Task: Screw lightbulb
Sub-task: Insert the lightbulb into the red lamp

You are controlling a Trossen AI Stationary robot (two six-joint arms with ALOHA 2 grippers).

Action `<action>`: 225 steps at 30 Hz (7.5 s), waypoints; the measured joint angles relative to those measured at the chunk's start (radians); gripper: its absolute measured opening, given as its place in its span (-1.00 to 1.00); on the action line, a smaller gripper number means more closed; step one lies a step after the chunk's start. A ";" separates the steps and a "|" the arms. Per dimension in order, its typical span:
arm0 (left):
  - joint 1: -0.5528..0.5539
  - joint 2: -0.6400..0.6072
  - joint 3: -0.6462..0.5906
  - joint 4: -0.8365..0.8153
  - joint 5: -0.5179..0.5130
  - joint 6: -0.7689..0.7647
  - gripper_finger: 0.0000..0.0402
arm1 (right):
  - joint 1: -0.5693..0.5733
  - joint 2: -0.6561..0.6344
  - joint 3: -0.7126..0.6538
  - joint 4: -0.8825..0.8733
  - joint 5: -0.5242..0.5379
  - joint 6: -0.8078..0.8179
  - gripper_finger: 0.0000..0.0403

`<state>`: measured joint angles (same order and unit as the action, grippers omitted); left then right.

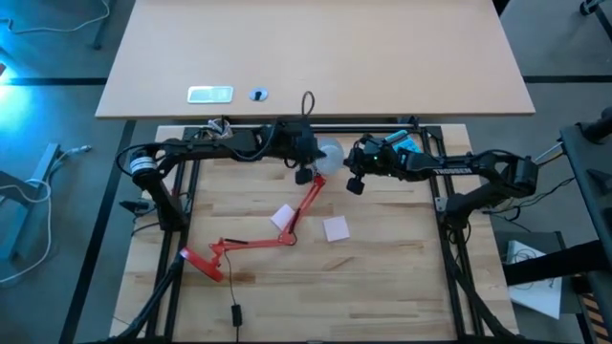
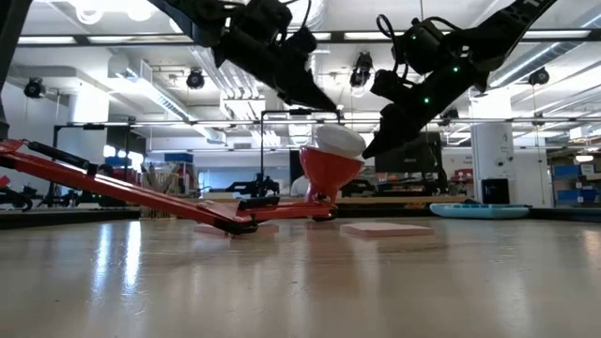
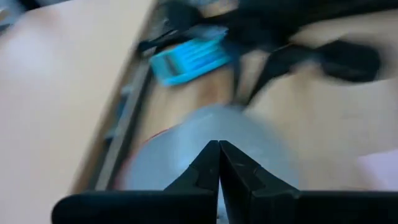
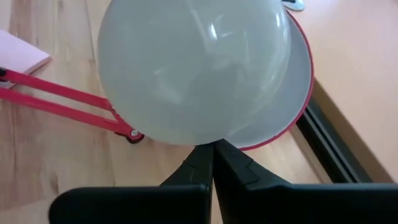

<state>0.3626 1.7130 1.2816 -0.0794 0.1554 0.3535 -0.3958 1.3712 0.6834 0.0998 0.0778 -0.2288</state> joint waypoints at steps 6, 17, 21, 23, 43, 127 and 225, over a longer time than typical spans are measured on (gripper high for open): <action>-0.061 0.044 0.001 0.010 -0.008 -0.042 -1.00 | 0.000 0.004 0.000 -0.006 0.000 -0.004 -0.99; -0.009 0.066 0.050 0.022 -0.178 -0.045 -1.00 | 0.001 0.004 0.000 0.017 -0.010 0.036 -1.00; 0.015 0.064 0.061 -0.012 -0.175 -0.033 -1.00 | 0.001 0.004 0.000 0.079 -0.009 0.039 -0.99; 0.023 0.064 0.061 -0.020 -0.176 -0.028 -1.00 | 0.001 0.004 0.000 0.094 -0.009 0.039 -0.99; 0.067 0.007 0.027 -0.164 -0.202 0.004 -1.00 | -0.006 0.019 -0.002 -0.003 -0.015 0.055 -1.00; 0.037 -0.044 0.011 -0.244 -0.092 -0.056 -1.00 | -0.044 0.109 0.082 0.004 0.095 -0.140 -1.00; 0.056 -0.040 0.011 -0.178 -0.301 0.041 -0.24 | -0.086 0.119 0.210 -0.032 -0.242 0.083 0.12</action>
<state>0.4181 1.6733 1.2926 -0.2578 -0.1452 0.3949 -0.4816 1.4902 0.8932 0.0673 -0.1638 -0.1456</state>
